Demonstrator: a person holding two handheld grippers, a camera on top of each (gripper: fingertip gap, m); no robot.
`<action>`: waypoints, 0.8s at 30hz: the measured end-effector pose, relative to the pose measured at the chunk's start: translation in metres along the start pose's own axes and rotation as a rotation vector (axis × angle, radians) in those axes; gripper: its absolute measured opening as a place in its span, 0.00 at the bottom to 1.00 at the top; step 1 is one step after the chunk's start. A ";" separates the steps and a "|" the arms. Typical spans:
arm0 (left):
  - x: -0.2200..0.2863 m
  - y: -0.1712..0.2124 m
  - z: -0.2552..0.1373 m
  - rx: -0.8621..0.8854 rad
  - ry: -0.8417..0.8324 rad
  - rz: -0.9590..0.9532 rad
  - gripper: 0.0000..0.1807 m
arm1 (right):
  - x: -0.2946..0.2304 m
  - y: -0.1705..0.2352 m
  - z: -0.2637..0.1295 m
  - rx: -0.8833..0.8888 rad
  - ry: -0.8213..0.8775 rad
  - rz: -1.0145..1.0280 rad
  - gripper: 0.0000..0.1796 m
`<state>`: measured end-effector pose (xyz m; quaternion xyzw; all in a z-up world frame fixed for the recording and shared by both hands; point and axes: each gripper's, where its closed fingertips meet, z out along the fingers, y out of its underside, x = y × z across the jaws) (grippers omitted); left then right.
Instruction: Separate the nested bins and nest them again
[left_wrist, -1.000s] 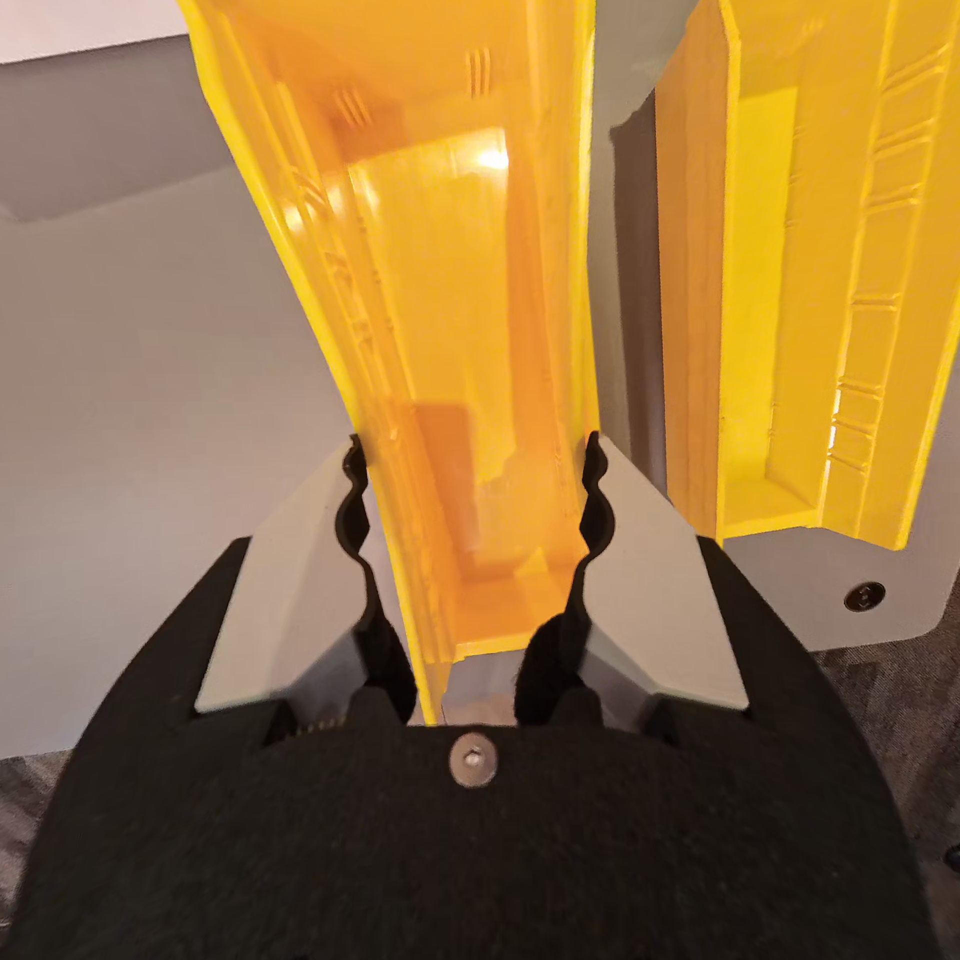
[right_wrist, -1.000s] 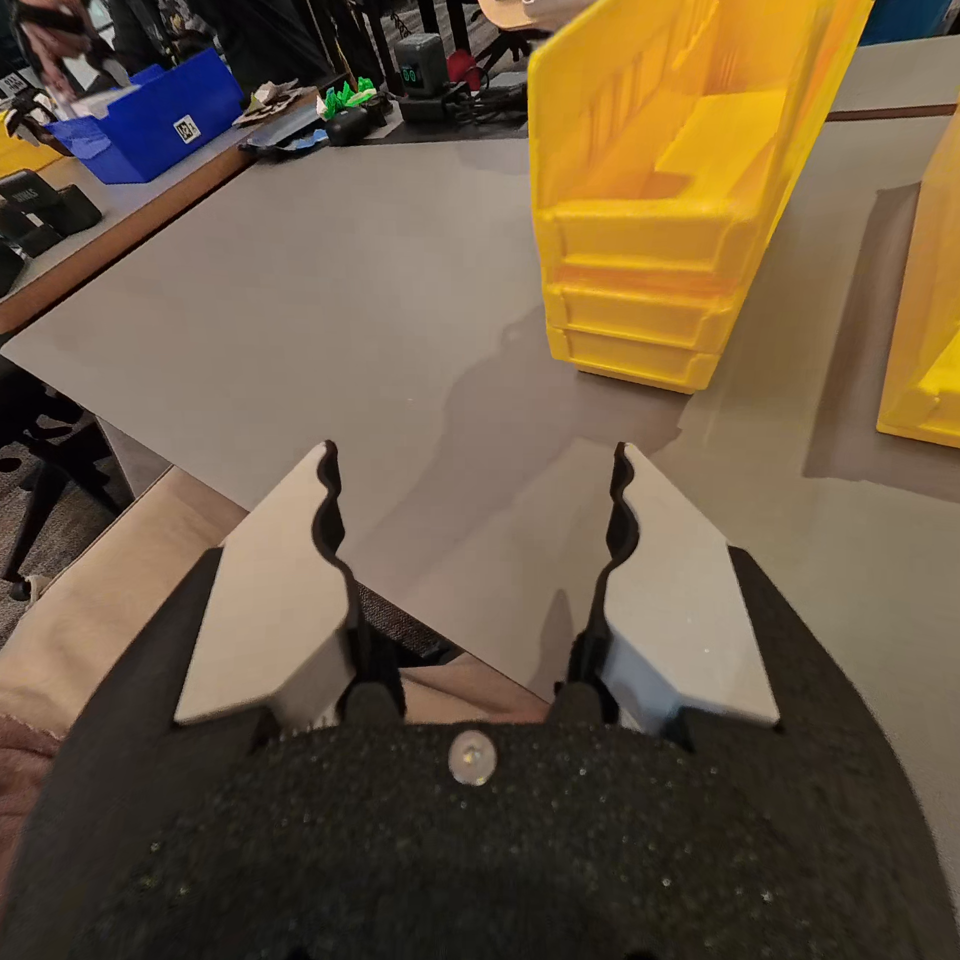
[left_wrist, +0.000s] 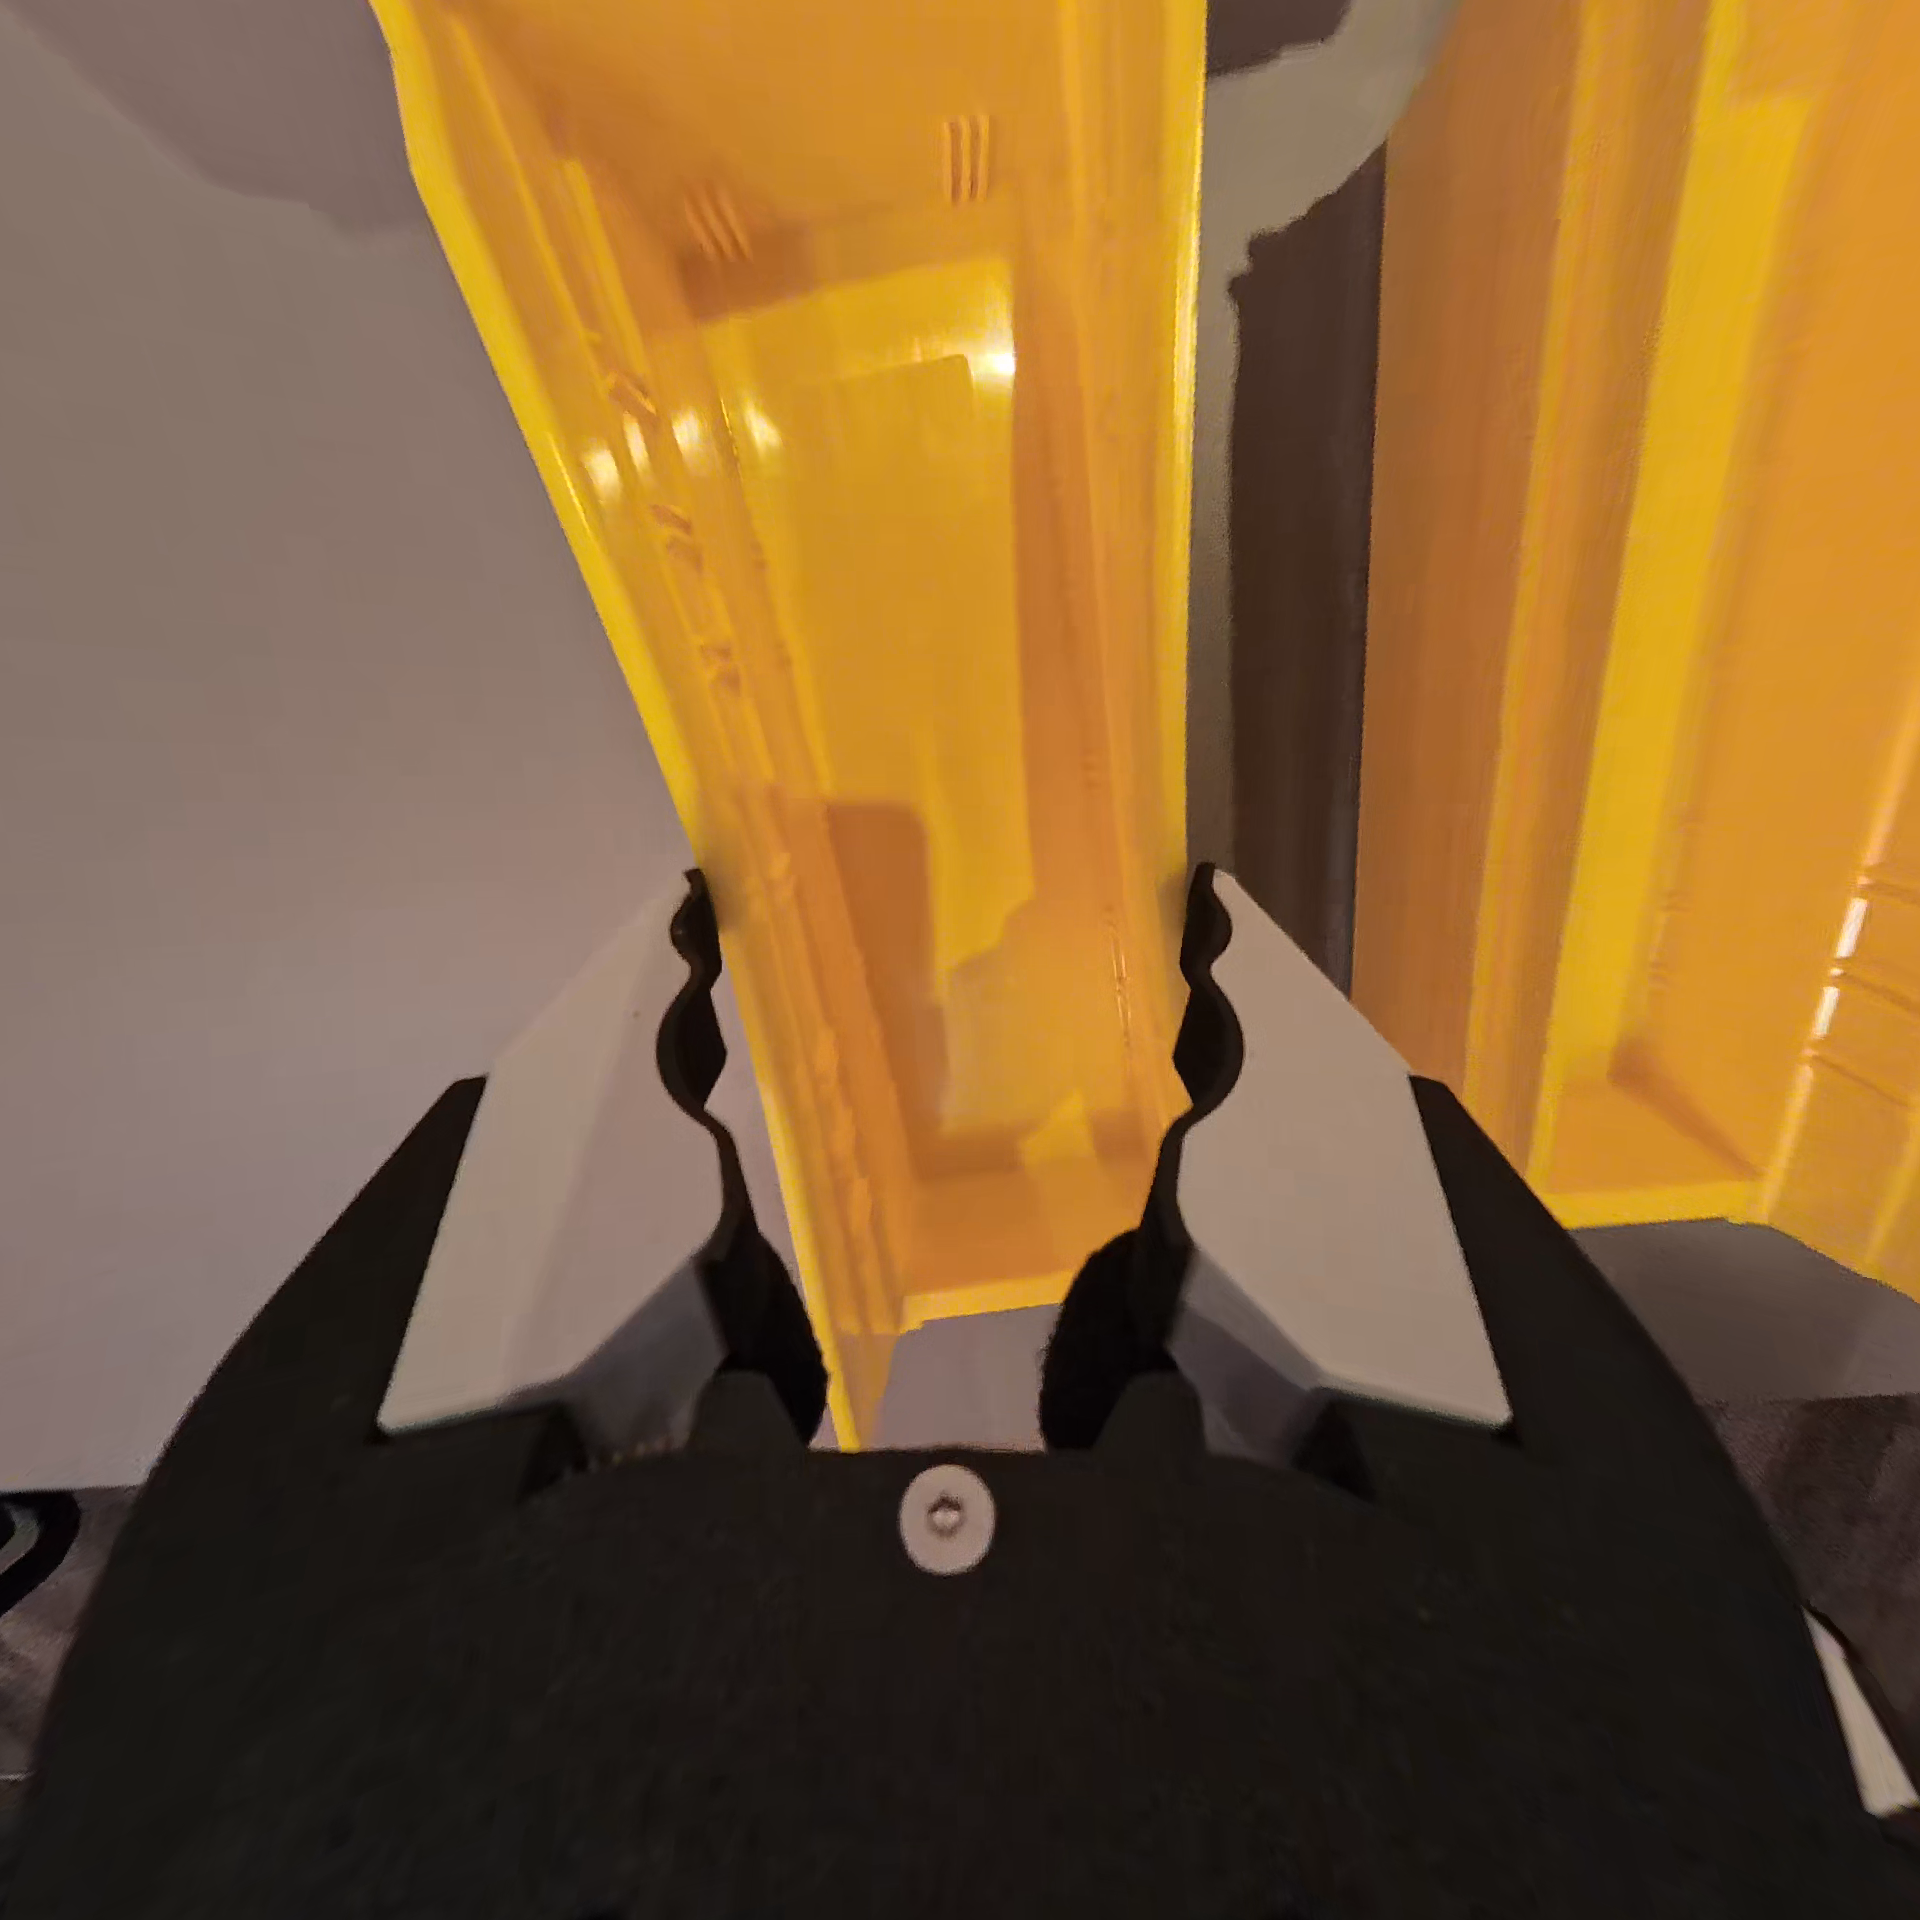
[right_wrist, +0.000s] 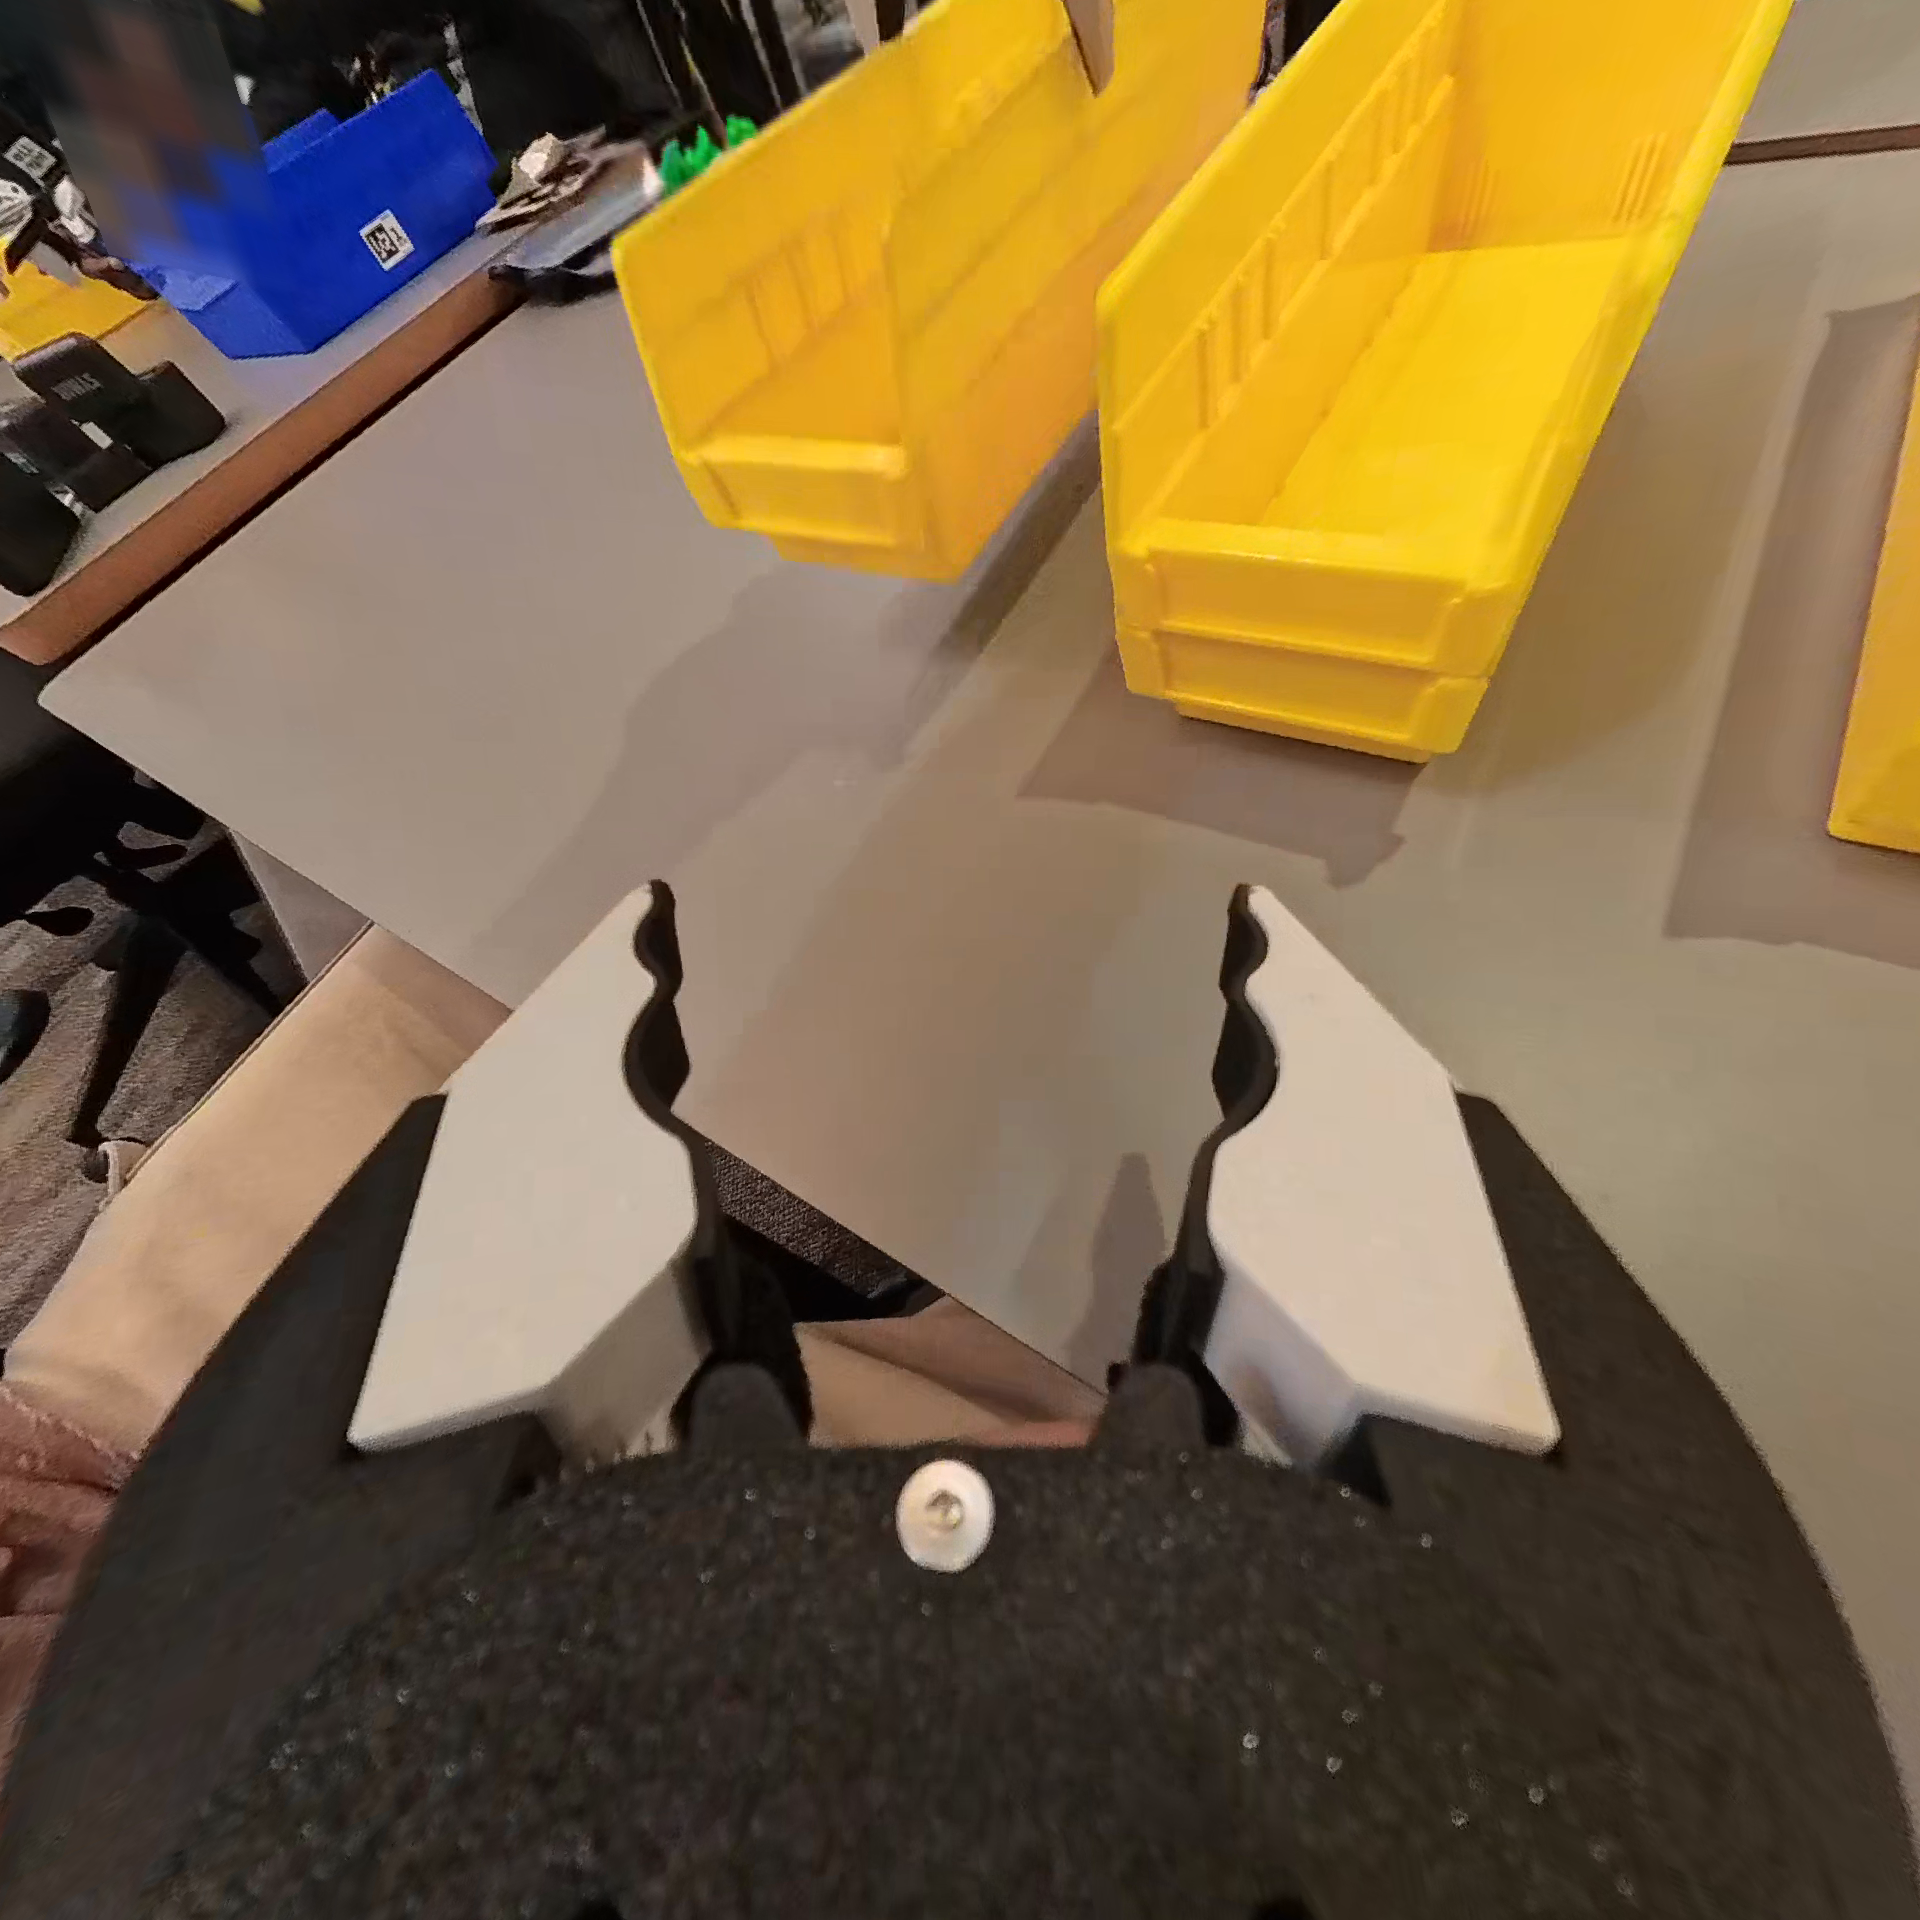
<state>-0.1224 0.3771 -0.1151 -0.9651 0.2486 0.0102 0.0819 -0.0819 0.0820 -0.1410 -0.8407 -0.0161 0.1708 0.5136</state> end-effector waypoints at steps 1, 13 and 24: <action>0.000 0.000 0.006 -0.003 0.003 0.007 0.49 | 0.001 0.000 0.000 -0.003 0.000 0.004 0.58; -0.004 -0.004 0.037 0.012 0.000 0.004 0.51 | -0.001 0.007 0.001 -0.034 -0.008 -0.004 0.58; -0.009 -0.023 -0.007 0.106 -0.068 -0.054 0.76 | 0.000 0.008 0.002 -0.042 -0.021 0.017 0.58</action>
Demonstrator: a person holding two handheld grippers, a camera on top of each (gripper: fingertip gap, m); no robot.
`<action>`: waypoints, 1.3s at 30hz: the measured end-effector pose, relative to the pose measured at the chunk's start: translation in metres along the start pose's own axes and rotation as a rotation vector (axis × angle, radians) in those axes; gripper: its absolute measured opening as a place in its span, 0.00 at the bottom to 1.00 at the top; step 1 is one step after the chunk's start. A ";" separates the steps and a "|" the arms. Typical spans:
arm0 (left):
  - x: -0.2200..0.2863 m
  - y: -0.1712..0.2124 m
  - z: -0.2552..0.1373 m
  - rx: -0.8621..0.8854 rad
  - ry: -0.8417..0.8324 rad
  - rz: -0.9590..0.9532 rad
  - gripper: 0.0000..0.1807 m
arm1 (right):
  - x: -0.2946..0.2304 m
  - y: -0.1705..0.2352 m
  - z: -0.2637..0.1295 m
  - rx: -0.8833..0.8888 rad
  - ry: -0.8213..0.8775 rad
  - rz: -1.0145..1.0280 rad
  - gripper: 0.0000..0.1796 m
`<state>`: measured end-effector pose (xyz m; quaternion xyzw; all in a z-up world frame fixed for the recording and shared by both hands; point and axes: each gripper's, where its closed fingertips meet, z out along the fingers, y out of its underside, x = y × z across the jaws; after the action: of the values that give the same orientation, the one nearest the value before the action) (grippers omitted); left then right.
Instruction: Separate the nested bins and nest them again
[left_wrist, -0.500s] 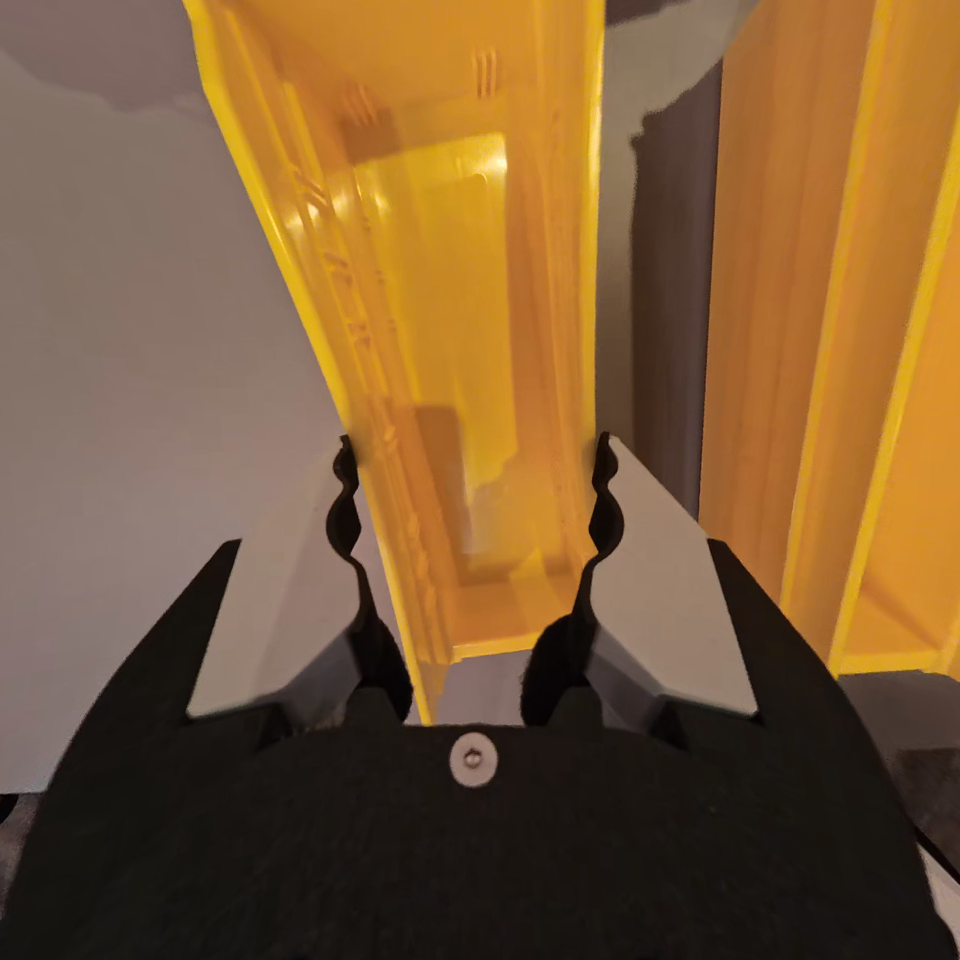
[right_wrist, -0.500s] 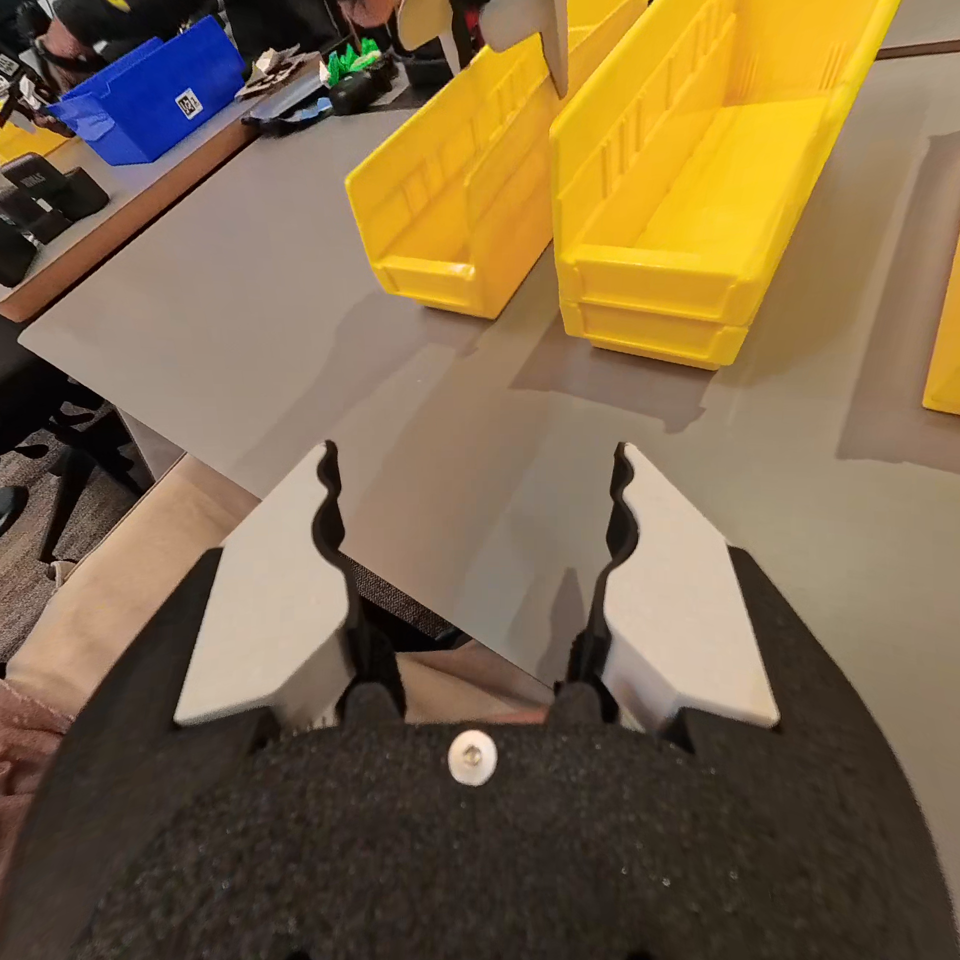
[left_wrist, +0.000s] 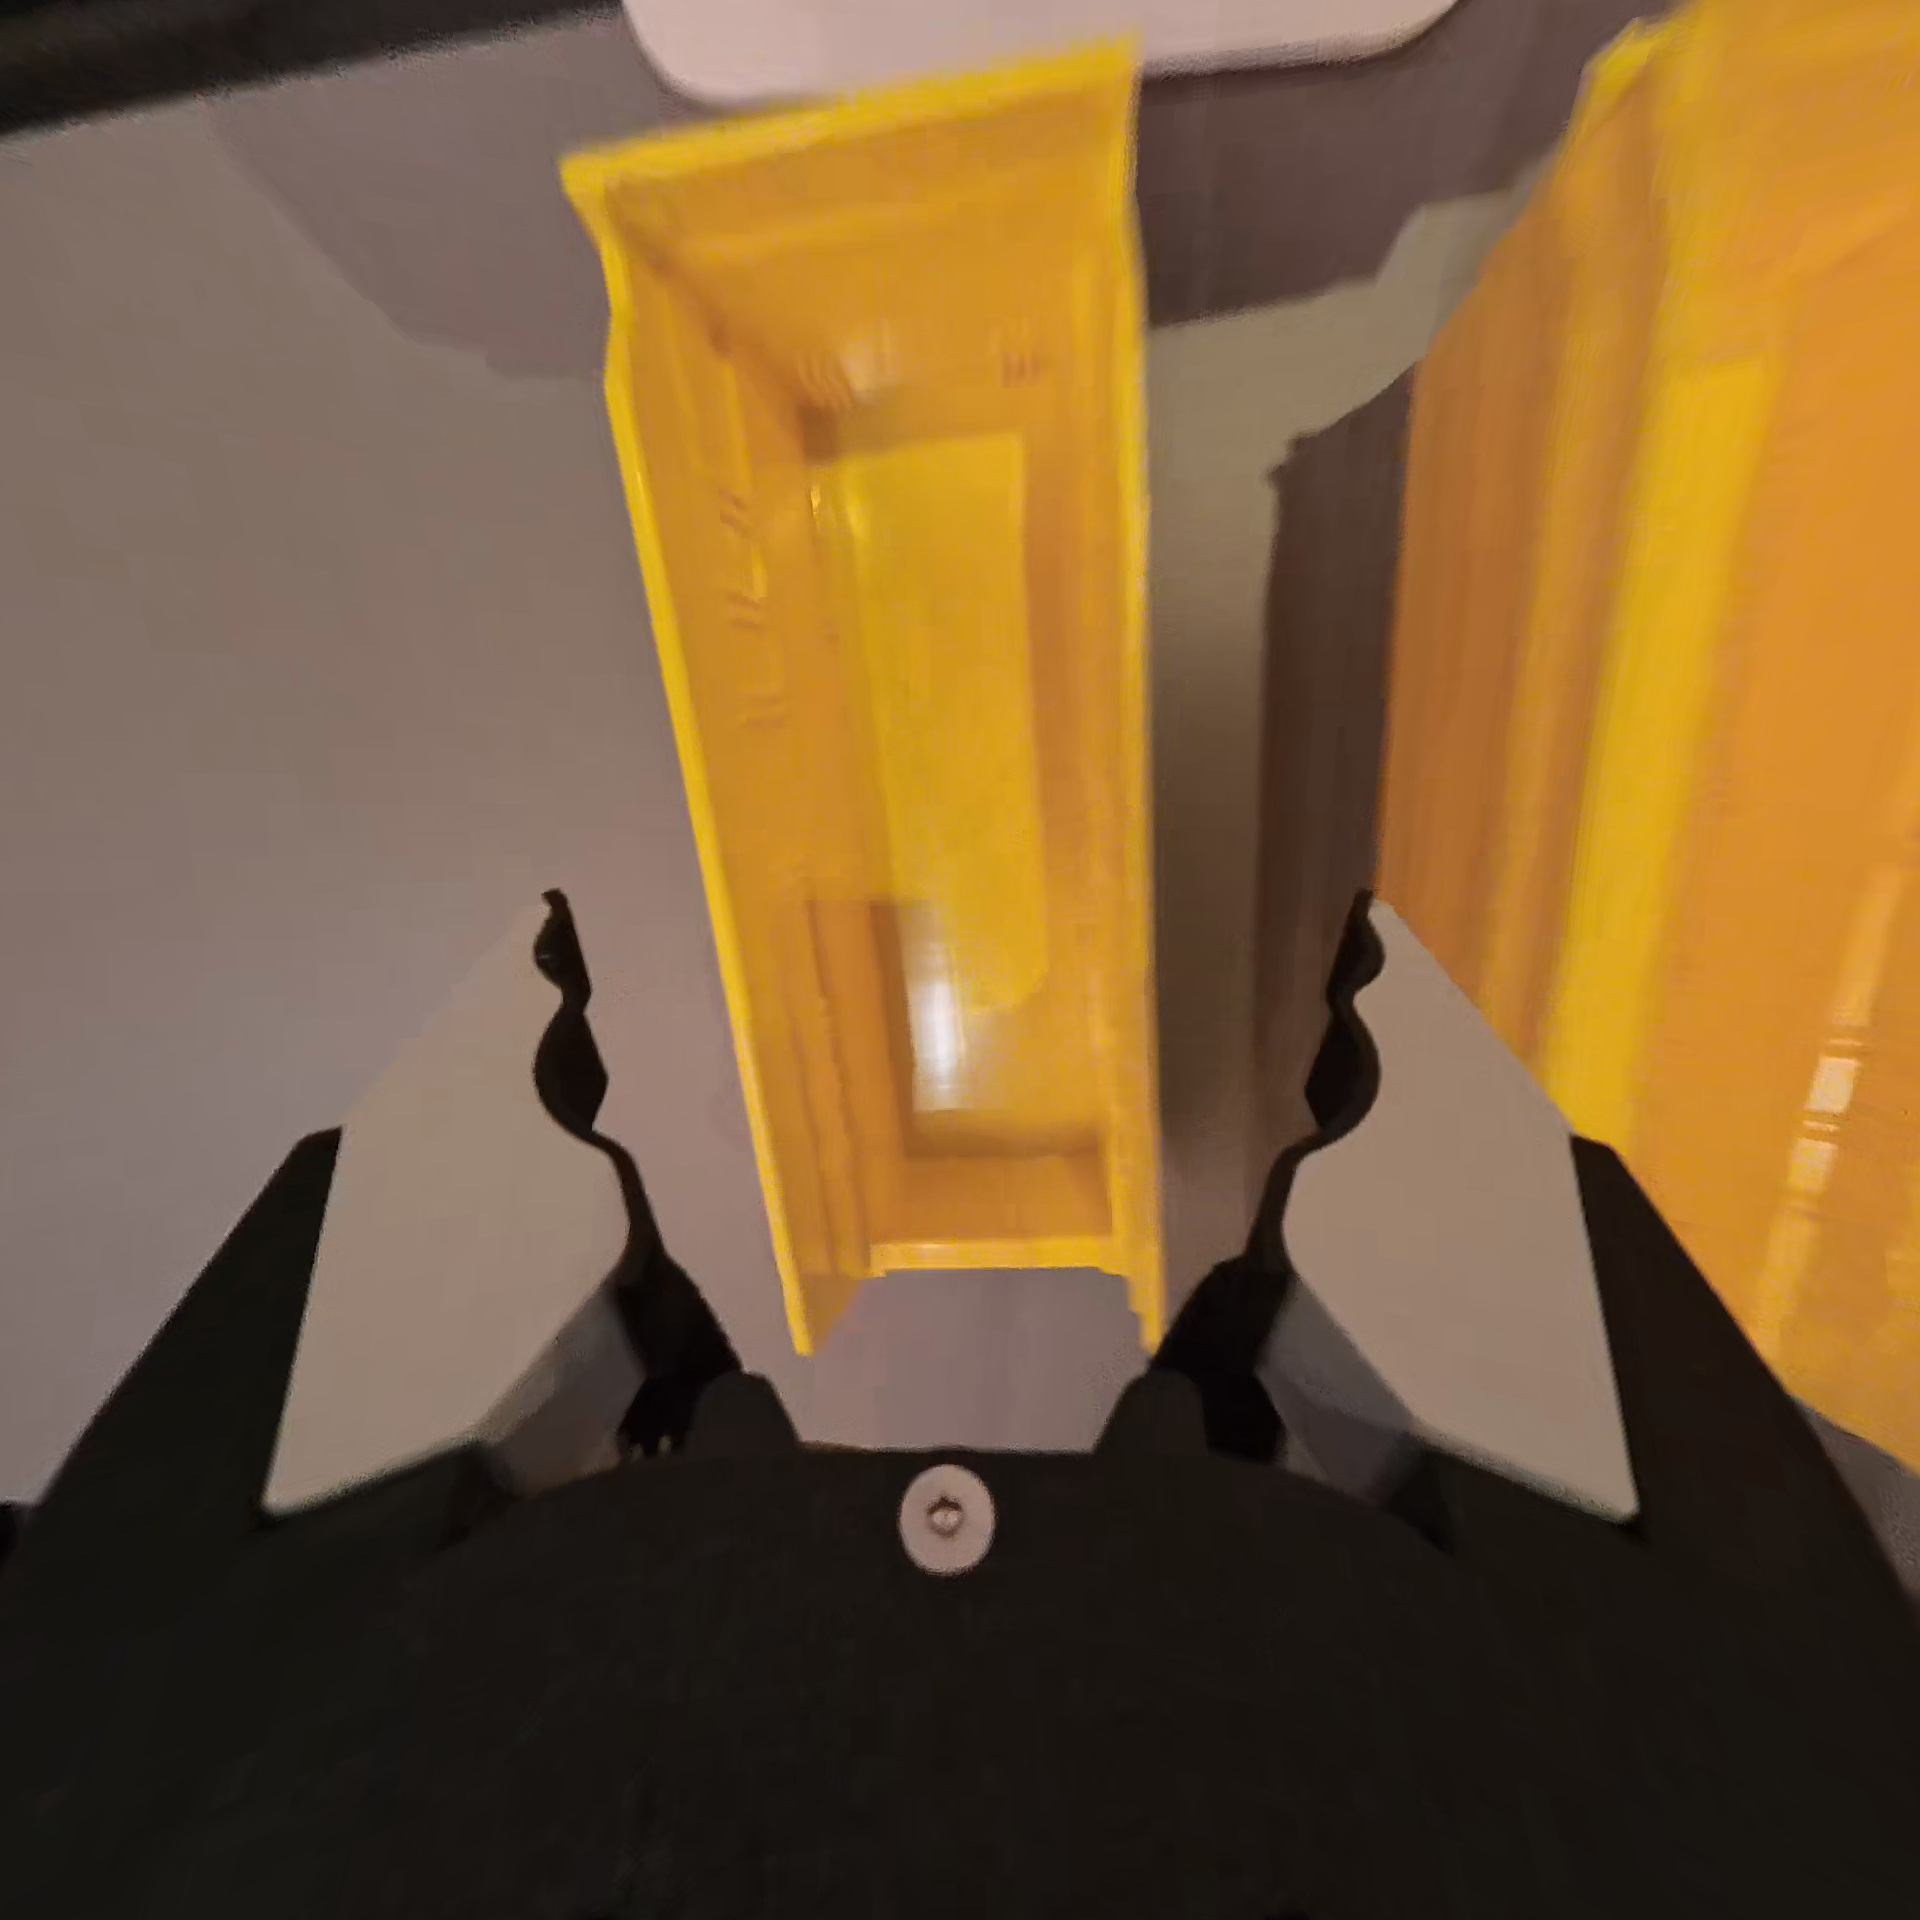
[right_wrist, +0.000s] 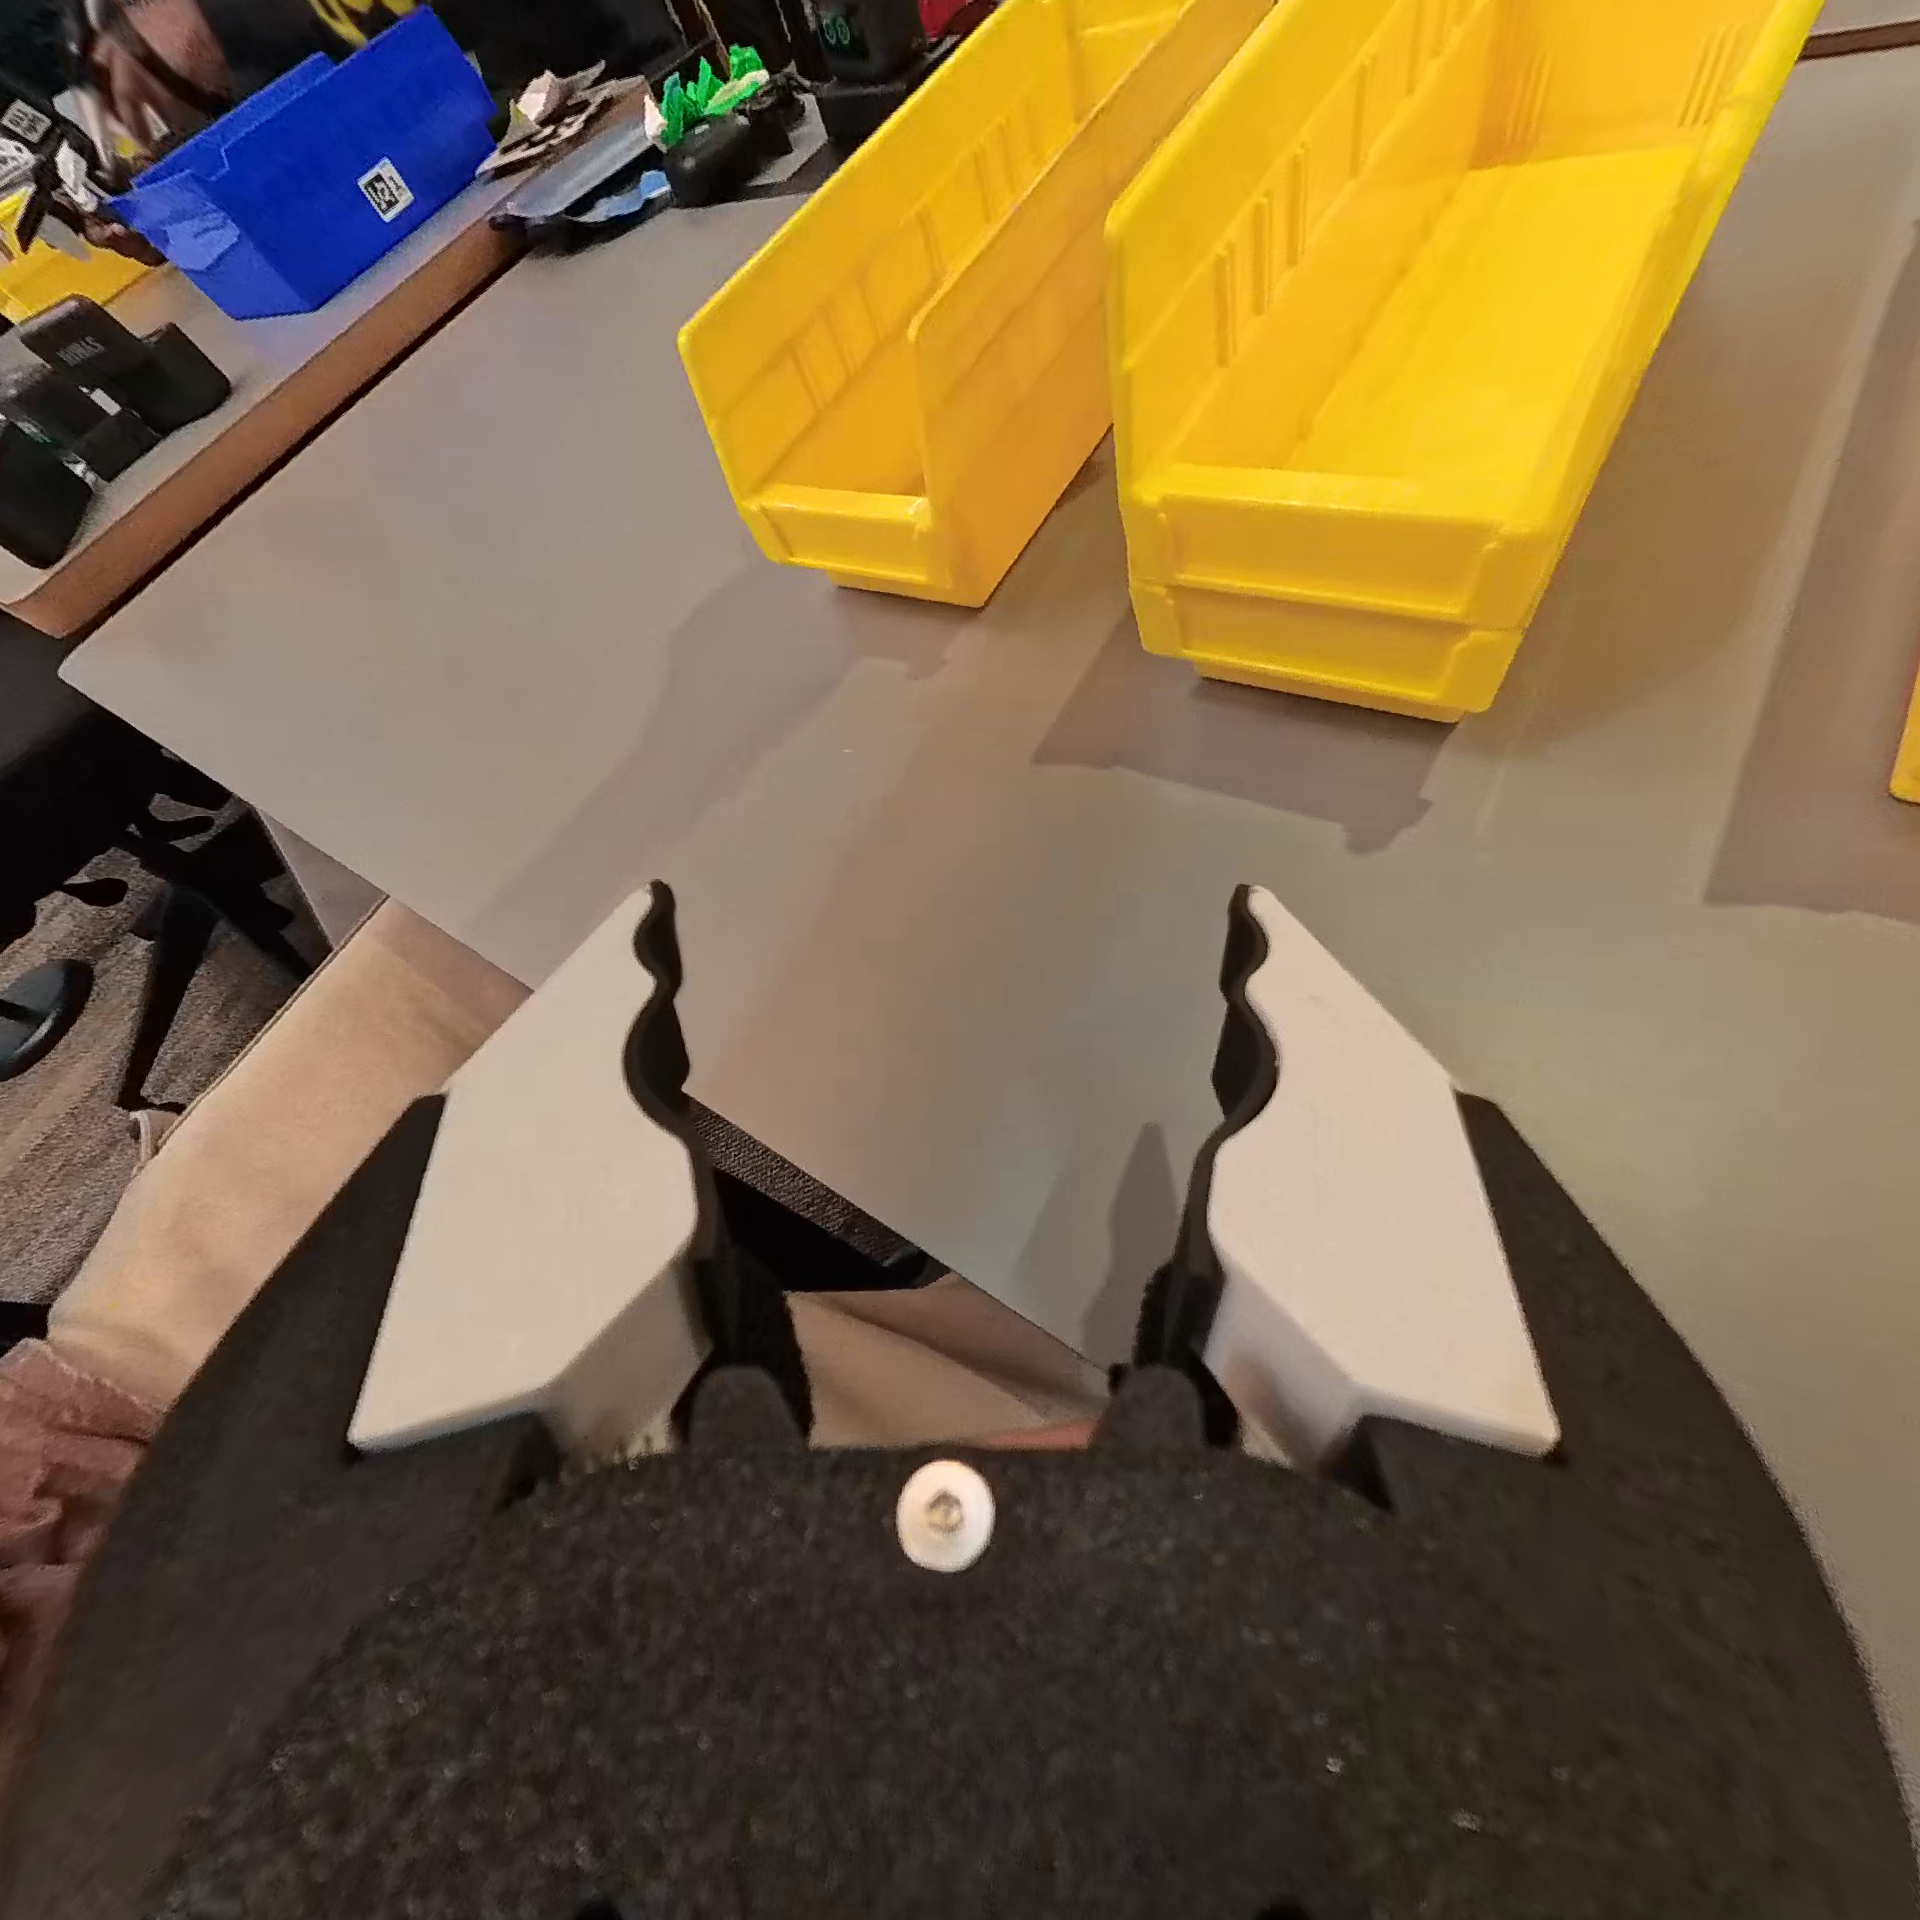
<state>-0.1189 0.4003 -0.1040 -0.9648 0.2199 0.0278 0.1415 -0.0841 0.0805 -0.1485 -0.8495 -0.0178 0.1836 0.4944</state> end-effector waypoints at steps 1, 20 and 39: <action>0.010 -0.007 -0.014 0.026 0.032 -0.009 0.77 | -0.001 0.000 0.001 -0.003 -0.002 -0.001 0.58; 0.169 0.027 0.001 -0.167 0.123 0.038 0.65 | -0.008 0.011 0.003 -0.055 -0.042 -0.014 0.58; 0.171 0.024 -0.011 -0.178 0.135 0.051 0.46 | -0.015 0.019 0.008 -0.100 -0.066 -0.013 0.58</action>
<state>0.0248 0.3048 -0.1197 -0.9673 0.2501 -0.0142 0.0392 -0.1031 0.0743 -0.1638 -0.8664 -0.0487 0.2070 0.4518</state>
